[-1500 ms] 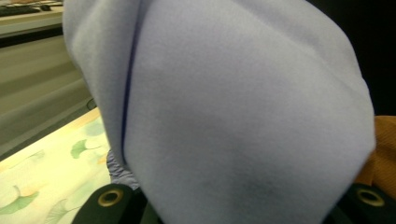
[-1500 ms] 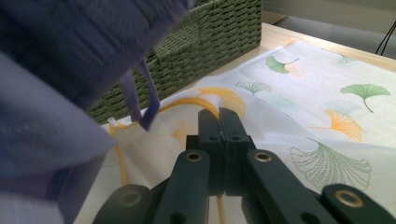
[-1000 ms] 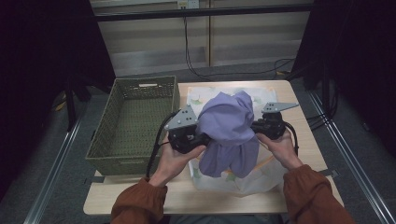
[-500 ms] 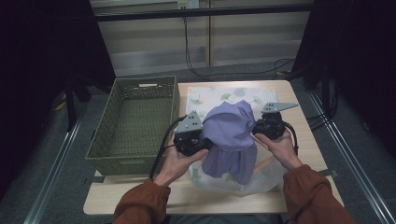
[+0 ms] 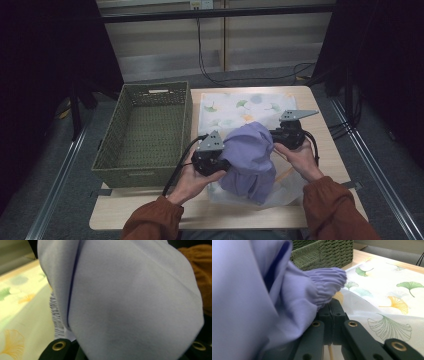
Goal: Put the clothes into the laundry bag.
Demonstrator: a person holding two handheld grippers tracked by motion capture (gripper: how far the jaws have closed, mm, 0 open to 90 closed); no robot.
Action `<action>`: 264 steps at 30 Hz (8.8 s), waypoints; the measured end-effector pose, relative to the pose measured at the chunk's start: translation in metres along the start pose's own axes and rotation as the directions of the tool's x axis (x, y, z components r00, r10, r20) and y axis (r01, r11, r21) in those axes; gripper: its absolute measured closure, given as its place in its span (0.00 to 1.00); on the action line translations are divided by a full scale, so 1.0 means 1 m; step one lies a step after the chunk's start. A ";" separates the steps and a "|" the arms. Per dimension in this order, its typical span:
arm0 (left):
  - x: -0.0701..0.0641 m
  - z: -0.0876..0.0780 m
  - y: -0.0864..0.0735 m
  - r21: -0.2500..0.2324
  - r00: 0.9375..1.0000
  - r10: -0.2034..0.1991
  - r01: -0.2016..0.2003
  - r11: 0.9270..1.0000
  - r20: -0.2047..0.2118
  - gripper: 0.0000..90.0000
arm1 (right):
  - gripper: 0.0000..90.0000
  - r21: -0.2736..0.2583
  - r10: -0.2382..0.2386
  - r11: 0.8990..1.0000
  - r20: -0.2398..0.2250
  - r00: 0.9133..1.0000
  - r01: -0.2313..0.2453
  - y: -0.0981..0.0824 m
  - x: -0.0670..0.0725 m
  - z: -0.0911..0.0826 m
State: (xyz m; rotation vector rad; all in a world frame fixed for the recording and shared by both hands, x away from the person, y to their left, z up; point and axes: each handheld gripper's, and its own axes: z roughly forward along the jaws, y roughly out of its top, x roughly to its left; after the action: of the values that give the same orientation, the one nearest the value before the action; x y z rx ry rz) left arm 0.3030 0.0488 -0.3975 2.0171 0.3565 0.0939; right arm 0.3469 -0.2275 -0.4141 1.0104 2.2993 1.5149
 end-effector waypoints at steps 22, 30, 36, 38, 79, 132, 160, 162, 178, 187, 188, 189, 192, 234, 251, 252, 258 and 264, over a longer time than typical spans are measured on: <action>0.003 0.037 -0.025 0.169 0.999 -0.026 0.020 0.985 0.036 0.90 | 1.00 0.007 -0.010 1.000 0.000 1.000 0.010 0.001 0.003 0.002; 0.002 0.047 -0.032 0.205 0.999 -0.024 0.015 0.979 0.044 0.90 | 1.00 0.004 -0.012 1.000 0.000 1.000 0.012 0.001 0.004 0.001; 0.002 0.058 -0.041 0.240 0.997 -0.043 0.028 0.970 0.058 0.90 | 1.00 0.003 -0.010 1.000 -0.002 1.000 0.010 0.001 0.003 0.001; 0.003 0.060 -0.043 0.258 0.997 -0.038 0.021 0.966 0.064 0.90 | 1.00 0.007 -0.011 1.000 -0.003 1.000 0.011 0.001 0.003 0.002; 0.020 0.066 -0.057 0.240 0.991 -0.120 0.132 0.962 -0.063 0.48 | 1.00 0.031 -0.025 0.999 -0.012 1.000 0.025 -0.003 0.007 -0.003; -0.017 0.068 -0.071 0.340 0.998 0.024 -0.041 0.940 0.056 0.34 | 1.00 0.054 -0.031 0.998 -0.032 0.999 0.032 -0.006 0.009 0.003; -0.002 0.071 -0.071 0.348 0.999 0.013 0.000 0.937 -0.035 0.86 | 1.00 0.071 -0.026 0.997 -0.041 0.999 0.029 -0.007 0.009 0.006; 0.000 0.071 -0.070 0.355 0.999 0.006 0.007 0.935 -0.035 0.90 | 1.00 0.074 -0.027 0.997 -0.041 0.999 0.030 -0.008 0.009 0.007; 0.003 0.068 -0.065 0.342 0.998 -0.061 0.067 0.937 -0.027 0.95 | 1.00 0.056 -0.033 0.998 -0.042 0.999 0.035 -0.004 0.010 -0.001; 0.004 0.065 -0.061 0.295 0.995 -0.090 0.095 0.951 -0.031 0.95 | 1.00 0.058 -0.036 0.998 -0.048 0.998 0.039 -0.004 0.012 0.000; 0.005 0.064 -0.060 0.312 0.997 -0.076 0.081 0.947 -0.028 0.95 | 1.00 0.059 -0.035 0.998 -0.049 0.998 0.038 -0.004 0.012 0.000; 0.004 0.064 -0.060 0.315 0.996 -0.078 0.084 0.945 -0.030 0.95 | 1.00 0.060 -0.036 0.997 -0.050 0.998 0.039 -0.004 0.012 0.000; 0.005 0.066 -0.060 0.301 0.996 -0.085 0.091 0.949 -0.034 0.95 | 1.00 0.066 -0.035 0.997 -0.060 0.998 0.039 -0.005 0.013 0.001; 0.030 0.083 -0.037 0.273 0.983 -0.122 0.156 0.949 -0.137 0.95 | 1.00 0.072 -0.039 0.996 -0.084 0.996 0.045 -0.003 0.015 0.002; 0.026 0.076 -0.044 0.311 0.990 -0.093 0.123 0.942 -0.109 0.70 | 1.00 0.096 -0.027 0.995 -0.089 0.996 0.036 -0.008 0.011 0.004; 0.025 0.074 -0.044 0.308 0.992 -0.080 0.108 0.945 -0.102 0.68 | 1.00 0.094 -0.030 0.995 -0.096 0.995 0.039 -0.008 0.011 0.004; 0.019 0.058 -0.041 0.262 0.991 -0.099 0.119 0.958 -0.092 0.55 | 1.00 0.101 -0.034 0.994 -0.094 0.995 0.044 -0.007 0.013 0.005; 0.015 0.046 -0.042 0.287 0.995 -0.061 0.080 0.954 -0.075 0.48 | 0.99 0.107 -0.037 0.993 -0.092 0.995 0.047 -0.009 0.012 0.005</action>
State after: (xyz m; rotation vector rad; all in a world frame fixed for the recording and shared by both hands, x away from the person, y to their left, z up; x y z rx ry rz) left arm 0.3187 0.0313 -0.4570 2.2925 0.5086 0.0657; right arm 0.3372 -0.2180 -0.4219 0.9313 2.4734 1.4608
